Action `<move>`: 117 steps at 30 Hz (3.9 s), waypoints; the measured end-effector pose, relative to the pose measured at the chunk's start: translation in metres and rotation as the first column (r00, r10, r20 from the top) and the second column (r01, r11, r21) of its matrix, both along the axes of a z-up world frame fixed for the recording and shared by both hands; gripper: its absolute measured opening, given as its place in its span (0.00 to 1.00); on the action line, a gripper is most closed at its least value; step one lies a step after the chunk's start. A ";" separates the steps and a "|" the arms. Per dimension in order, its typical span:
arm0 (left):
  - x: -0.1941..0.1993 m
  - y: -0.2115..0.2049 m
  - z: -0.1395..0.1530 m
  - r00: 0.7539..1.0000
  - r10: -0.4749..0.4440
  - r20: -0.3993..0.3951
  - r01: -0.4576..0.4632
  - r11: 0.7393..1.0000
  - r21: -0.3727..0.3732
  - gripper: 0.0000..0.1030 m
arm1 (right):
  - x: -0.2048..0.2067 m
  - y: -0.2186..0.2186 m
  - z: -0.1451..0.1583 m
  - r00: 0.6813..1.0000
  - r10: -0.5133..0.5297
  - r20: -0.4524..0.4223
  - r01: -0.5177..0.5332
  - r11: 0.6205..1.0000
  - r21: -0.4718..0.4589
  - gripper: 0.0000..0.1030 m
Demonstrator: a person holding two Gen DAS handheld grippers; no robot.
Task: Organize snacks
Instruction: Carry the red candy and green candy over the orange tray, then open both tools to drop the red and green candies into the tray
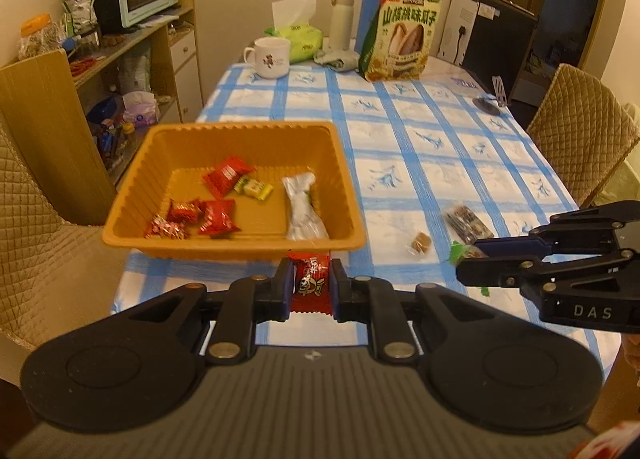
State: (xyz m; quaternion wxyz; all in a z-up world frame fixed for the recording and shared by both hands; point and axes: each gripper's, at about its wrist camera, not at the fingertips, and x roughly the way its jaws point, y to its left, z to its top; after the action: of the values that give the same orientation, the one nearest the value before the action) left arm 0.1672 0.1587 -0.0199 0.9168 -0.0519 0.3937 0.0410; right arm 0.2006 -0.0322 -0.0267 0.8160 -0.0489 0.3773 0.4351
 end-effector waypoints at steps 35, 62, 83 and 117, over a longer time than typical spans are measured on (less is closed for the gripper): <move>0.094 0.123 -0.024 0.999 -0.022 -0.046 0.022 1.000 0.010 0.16 | 0.097 0.176 -0.028 0.993 -0.113 -0.015 0.111 0.988 -0.108 0.21; 0.116 0.146 -0.041 0.996 -0.027 -0.087 0.026 1.000 -0.012 0.16 | 0.124 0.199 -0.051 0.990 -0.133 -0.044 0.126 0.984 -0.128 0.26; 0.158 0.157 -0.039 0.998 -0.025 -0.056 0.027 0.999 0.036 0.16 | 0.147 0.198 -0.047 0.981 -0.192 -0.030 0.187 0.976 -0.110 0.41; 0.139 0.157 -0.040 0.999 -0.001 -0.048 0.001 1.000 0.018 0.48 | 0.126 0.172 -0.033 0.963 -0.269 0.003 0.269 0.961 -0.060 0.73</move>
State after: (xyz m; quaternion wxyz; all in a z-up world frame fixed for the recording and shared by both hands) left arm 0.3062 0.3153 -0.0598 0.9076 -0.0426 0.4151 0.0453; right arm 0.3268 0.1403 -0.0596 0.8649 -0.0207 0.3953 0.3087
